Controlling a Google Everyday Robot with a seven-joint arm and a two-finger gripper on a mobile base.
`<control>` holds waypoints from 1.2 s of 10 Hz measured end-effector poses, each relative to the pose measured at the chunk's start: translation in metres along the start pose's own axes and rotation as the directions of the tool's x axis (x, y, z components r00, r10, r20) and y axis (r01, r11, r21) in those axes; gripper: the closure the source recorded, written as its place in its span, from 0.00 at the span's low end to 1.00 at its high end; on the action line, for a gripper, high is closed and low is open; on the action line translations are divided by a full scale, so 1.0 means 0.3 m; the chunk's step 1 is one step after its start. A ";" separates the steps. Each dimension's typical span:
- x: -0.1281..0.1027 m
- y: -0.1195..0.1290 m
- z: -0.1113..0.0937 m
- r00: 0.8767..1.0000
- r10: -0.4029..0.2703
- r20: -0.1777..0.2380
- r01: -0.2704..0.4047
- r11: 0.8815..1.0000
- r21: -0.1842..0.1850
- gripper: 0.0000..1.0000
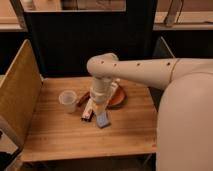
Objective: Push the eraser across the table
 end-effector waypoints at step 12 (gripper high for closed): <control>-0.181 -0.093 0.102 0.998 -0.056 -0.001 0.056 0.993 0.101 1.00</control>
